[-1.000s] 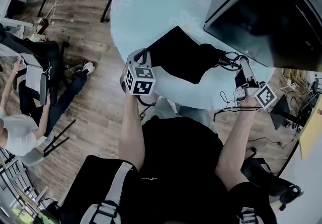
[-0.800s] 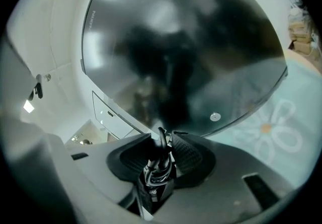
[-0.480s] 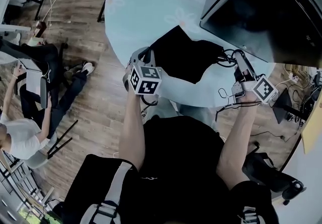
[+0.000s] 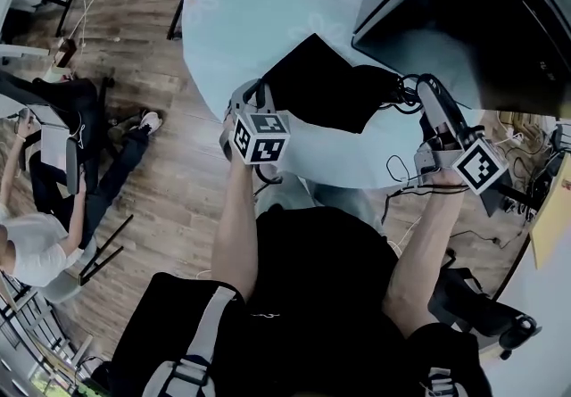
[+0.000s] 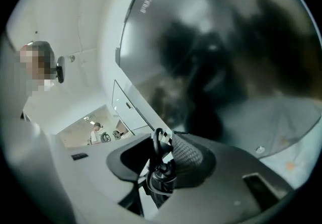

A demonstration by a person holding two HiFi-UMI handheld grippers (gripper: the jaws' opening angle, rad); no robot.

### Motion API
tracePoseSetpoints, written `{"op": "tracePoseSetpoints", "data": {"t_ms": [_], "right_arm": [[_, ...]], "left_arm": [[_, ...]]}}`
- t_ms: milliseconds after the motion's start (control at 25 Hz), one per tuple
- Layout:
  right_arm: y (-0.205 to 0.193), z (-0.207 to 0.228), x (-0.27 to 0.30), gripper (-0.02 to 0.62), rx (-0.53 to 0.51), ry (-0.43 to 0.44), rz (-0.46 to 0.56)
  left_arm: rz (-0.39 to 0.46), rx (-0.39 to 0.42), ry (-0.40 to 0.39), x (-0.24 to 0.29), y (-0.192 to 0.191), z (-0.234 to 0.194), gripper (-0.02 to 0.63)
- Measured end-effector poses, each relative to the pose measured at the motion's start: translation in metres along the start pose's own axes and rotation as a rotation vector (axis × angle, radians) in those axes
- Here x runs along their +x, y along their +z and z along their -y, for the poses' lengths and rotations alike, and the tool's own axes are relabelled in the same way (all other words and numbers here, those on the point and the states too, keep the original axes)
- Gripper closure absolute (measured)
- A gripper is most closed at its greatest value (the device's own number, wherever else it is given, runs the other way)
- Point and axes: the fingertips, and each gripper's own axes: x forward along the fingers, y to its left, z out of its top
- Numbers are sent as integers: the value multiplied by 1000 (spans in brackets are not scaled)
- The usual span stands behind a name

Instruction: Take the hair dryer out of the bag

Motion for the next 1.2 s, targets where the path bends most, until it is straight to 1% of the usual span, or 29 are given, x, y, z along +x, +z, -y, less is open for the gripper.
{"op": "tracePoseSetpoints", "data": {"t_ms": [160, 280, 400, 480, 560, 680, 760, 800, 880, 960, 1080, 1200], "right_arm": [[43, -39, -15, 459, -73, 88, 95], [59, -46, -25, 459, -106, 92, 135], [58, -28, -35, 459, -81, 51, 155], [52, -13, -38, 459, -54, 17, 152], [46, -8, -40, 459, -41, 3, 144], [39, -16, -37, 459, -57, 22, 114], [33, -25, -34, 459, -80, 44, 70], [29, -29, -33, 459, -89, 55, 44], [19, -37, -30, 459, -101, 92, -6], [7, -44, -27, 459, -119, 139, -67], [-8, -52, -24, 459, -147, 188, -155], [-18, -61, -24, 459, -167, 240, -211]], "left_arm": [[-16, -32, 38, 1, -4, -13, 586], [-15, -57, 66, 0, -8, -26, 584], [-9, -59, 97, -5, -8, -38, 586], [-4, -58, 119, -11, -6, -46, 584], [8, -55, 139, -17, -3, -55, 584], [38, -45, 180, -26, 5, -67, 584], [61, -36, 197, -31, 13, -69, 580], [73, -31, 195, -33, 18, -67, 574], [106, -35, 167, -37, 29, -63, 563], [151, -60, 117, -41, 44, -56, 537], [225, -113, 37, -50, 67, -44, 529], [263, -117, -16, -58, 83, -34, 529]]}}
